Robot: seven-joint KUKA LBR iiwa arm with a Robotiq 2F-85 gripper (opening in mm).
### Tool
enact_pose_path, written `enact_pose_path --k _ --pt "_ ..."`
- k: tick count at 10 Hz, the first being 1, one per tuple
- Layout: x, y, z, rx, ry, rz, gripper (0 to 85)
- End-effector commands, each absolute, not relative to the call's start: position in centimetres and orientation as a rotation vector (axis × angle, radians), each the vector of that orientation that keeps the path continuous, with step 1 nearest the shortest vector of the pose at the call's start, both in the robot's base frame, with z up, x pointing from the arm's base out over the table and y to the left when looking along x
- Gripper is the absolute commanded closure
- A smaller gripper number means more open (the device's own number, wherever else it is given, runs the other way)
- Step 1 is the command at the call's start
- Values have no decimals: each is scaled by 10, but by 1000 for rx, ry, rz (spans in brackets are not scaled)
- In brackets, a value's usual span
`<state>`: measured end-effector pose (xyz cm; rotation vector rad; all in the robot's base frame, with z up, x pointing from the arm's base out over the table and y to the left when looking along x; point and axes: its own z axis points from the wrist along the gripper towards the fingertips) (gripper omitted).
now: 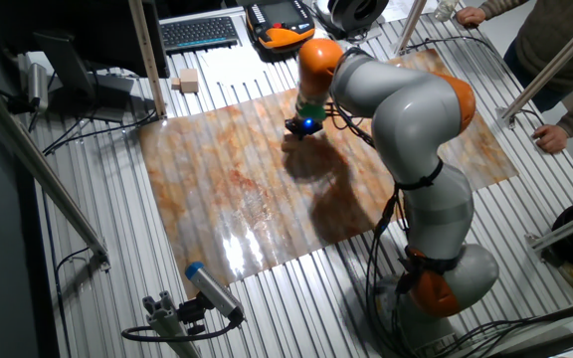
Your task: Use the gripper to push the small block from left to right
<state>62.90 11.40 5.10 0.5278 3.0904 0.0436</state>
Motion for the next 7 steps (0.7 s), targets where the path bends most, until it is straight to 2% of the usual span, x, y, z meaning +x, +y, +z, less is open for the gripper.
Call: enact_pose_path --k 1,7 --pt "630 122 49 539 3087 35 850" --pt "635 157 42 654 3059 56 850"
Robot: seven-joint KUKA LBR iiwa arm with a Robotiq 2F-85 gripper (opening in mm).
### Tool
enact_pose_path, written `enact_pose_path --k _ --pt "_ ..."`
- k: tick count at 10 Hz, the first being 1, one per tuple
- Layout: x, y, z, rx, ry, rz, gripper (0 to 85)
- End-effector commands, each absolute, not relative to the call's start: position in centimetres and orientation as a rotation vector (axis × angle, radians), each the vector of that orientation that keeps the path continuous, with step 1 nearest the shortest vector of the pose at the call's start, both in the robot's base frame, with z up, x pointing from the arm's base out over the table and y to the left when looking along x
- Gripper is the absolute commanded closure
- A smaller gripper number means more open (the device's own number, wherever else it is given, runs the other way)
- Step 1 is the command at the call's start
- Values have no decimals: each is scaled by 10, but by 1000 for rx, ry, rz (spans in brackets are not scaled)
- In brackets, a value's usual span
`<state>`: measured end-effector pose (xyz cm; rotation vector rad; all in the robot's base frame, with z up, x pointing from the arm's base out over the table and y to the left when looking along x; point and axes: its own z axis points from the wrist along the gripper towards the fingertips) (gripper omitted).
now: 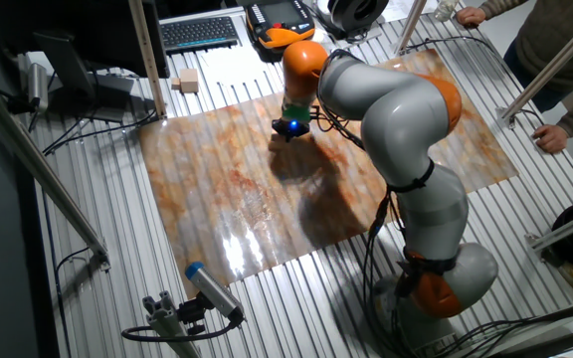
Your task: Use the gripper to push the small block from left to right
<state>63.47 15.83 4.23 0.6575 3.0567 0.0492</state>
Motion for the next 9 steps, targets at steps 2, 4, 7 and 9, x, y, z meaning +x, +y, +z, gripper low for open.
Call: enact_pose_path --k 2,4,7,9 --pt "632 173 42 693 3046 52 850" --pt "628 180 40 708 3038 67 850" --pt "625 163 53 681 3079 160 850" --pt "620 131 73 595 3117 209 850"
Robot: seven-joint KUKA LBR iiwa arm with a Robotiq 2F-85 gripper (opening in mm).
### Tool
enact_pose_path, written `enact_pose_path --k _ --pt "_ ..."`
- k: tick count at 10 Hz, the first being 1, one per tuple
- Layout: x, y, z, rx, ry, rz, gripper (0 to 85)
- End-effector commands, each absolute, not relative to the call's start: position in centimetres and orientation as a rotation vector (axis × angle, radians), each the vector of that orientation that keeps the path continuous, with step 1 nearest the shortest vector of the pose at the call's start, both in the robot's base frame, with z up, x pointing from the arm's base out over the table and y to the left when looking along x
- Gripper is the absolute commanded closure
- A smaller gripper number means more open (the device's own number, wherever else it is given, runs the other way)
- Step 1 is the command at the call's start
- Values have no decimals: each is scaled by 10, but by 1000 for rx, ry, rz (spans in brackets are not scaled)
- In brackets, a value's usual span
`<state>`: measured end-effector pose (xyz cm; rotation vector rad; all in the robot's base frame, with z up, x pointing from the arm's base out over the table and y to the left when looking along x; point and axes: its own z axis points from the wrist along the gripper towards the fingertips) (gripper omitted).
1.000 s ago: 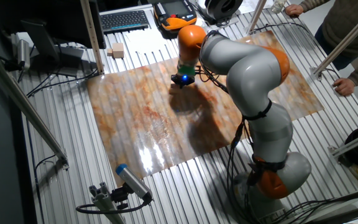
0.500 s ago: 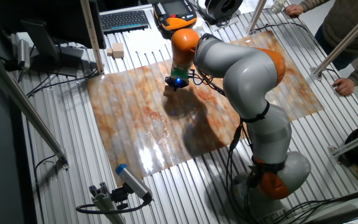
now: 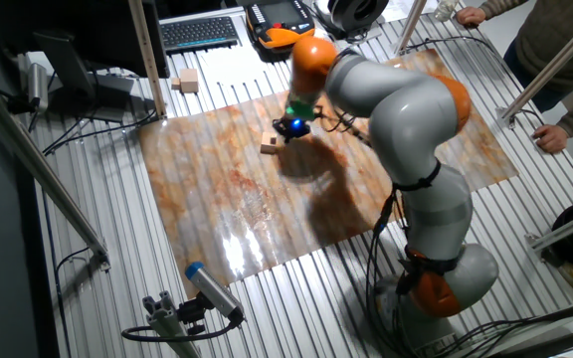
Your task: Use the gripper to push the small block from left to right
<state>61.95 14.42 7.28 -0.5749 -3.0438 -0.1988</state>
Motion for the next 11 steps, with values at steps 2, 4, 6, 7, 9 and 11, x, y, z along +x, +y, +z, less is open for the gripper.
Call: enact_pose_path --k 2,4,6,7,9,11 --pt "611 114 84 -471 -3083 -132 850" --pt "603 109 86 -407 -3111 -82 850" --pt "595 101 88 -272 -3141 25 850" --pt "592 98 87 -268 -3146 28 850" --pt "590 92 86 -288 -3135 -19 850" --pt "590 95 84 -314 -3126 -47 850"
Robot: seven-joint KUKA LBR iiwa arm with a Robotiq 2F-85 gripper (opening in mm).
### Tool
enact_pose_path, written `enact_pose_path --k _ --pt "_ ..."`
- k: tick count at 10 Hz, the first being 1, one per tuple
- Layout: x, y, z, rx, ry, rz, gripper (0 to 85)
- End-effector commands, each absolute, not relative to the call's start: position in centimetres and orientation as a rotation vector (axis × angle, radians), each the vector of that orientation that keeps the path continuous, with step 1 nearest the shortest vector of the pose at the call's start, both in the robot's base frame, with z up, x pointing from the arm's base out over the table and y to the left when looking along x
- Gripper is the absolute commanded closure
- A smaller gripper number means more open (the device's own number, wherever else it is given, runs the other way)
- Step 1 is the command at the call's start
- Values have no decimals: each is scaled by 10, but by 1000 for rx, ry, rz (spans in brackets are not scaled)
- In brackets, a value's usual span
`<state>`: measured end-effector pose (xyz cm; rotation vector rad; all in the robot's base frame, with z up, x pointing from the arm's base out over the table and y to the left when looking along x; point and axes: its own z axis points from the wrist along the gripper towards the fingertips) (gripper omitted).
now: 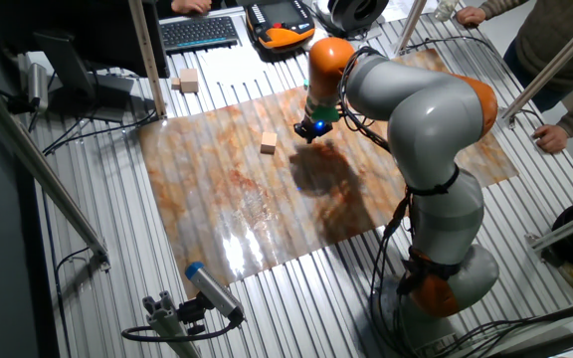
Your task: Use the gripper to push the small block from left to right
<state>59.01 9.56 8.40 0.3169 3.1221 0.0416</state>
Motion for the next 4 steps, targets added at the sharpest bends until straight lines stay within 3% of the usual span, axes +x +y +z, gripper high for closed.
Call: enact_pose_path --k 1,4 --pt "590 98 83 323 3116 33 850" --pt "591 100 83 325 3117 33 850"
